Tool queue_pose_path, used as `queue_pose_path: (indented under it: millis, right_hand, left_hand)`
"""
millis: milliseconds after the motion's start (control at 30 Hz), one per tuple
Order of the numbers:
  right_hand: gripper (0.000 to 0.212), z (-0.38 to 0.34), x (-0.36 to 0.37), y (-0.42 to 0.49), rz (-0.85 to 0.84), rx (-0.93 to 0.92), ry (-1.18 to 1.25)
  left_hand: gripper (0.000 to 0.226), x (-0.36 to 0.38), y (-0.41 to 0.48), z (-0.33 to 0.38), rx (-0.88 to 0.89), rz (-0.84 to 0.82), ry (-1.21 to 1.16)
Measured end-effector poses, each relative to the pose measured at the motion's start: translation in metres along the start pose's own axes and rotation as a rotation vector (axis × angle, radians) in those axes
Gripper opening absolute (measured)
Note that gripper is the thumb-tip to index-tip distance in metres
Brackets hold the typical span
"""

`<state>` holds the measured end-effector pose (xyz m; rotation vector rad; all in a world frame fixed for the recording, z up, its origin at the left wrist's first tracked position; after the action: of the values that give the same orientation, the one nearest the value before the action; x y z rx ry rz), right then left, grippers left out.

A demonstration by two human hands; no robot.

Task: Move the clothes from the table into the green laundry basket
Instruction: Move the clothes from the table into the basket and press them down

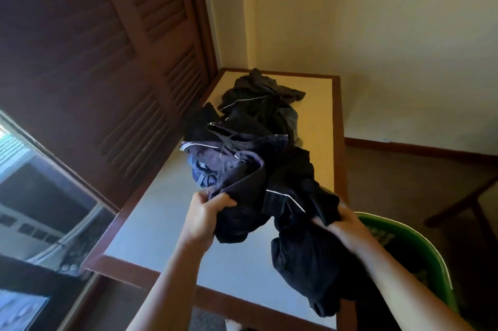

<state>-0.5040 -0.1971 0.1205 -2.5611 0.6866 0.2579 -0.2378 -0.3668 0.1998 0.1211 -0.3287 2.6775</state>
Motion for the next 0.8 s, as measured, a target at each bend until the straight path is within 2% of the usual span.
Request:
queue_pose_path:
  millis: [67, 133, 200, 267, 333, 433, 500, 533, 600, 667, 700, 767, 800]
  right_hand:
    - [0.022, -0.023, -0.002, -0.048, 0.063, -0.014, 0.096]
    - [0.02, -0.016, -0.004, -0.071, 0.068, 0.002, 0.167]
    - [0.019, -0.006, -0.003, -0.087, 0.061, 0.016, 0.157]
    - [0.003, 0.0, 0.002, -0.096, 0.04, -0.029, 0.111]
    - [0.024, 0.001, 0.003, -0.103, 0.034, -0.093, 0.11]
    - [0.042, -0.004, -0.001, -0.107, -0.003, -0.189, 0.238]
    - [0.027, -0.014, -0.009, -0.109, -0.011, -0.205, 0.314]
    - [0.018, -0.019, -0.014, -0.11, -0.005, -0.197, 0.359]
    - [0.02, -0.023, -0.022, -0.1, -0.014, -0.185, 0.384]
    - [0.016, -0.041, -0.026, -0.089, -0.047, -0.075, 0.354]
    - [0.021, -0.039, -0.029, -0.087, -0.095, -0.05, 0.371]
    - [0.046, -0.044, -0.032, -0.084, -0.219, -0.074, 0.308]
    - [0.054, -0.05, -0.028, -0.081, -0.23, -0.077, 0.298]
  left_hand:
    - [0.027, 0.011, -0.017, -0.019, -0.016, 0.091, 0.209]
    - [0.025, 0.017, -0.029, -0.036, -0.033, 0.158, 0.486]
    - [0.026, 0.018, -0.04, -0.052, -0.069, 0.187, 0.72]
    - [0.031, 0.015, -0.045, -0.066, -0.102, 0.202, 0.823]
    - [0.036, 0.011, -0.05, -0.077, -0.151, 0.197, 0.853]
    - [0.067, 0.008, -0.056, -0.084, -0.198, 0.239, 0.883]
    - [0.079, 0.011, -0.059, -0.078, -0.099, 0.301, 0.919]
    - [0.078, 0.014, -0.058, -0.072, -0.019, 0.332, 0.933]
    - [0.067, 0.019, -0.05, -0.061, 0.113, 0.356, 0.864]
    - [0.052, 0.026, -0.035, -0.052, 0.181, 0.301, 0.738]
    - [0.051, 0.031, -0.026, -0.046, 0.199, 0.247, 0.689]
    - [0.064, 0.042, -0.007, -0.036, 0.201, 0.107, 0.577]
    - [0.071, 0.047, 0.004, -0.031, 0.201, 0.058, 0.542]
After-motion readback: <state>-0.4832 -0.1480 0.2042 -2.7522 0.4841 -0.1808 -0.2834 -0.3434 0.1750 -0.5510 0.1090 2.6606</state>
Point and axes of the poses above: each hand's wrist, its own y-axis towards the middle knuckle, its own x-axis out of the palm, z = x × y, the point moved 1 cm from there along y, towards the middle knuckle, and after that the axes turned 1 degree about -x, right-handed, at the moved point
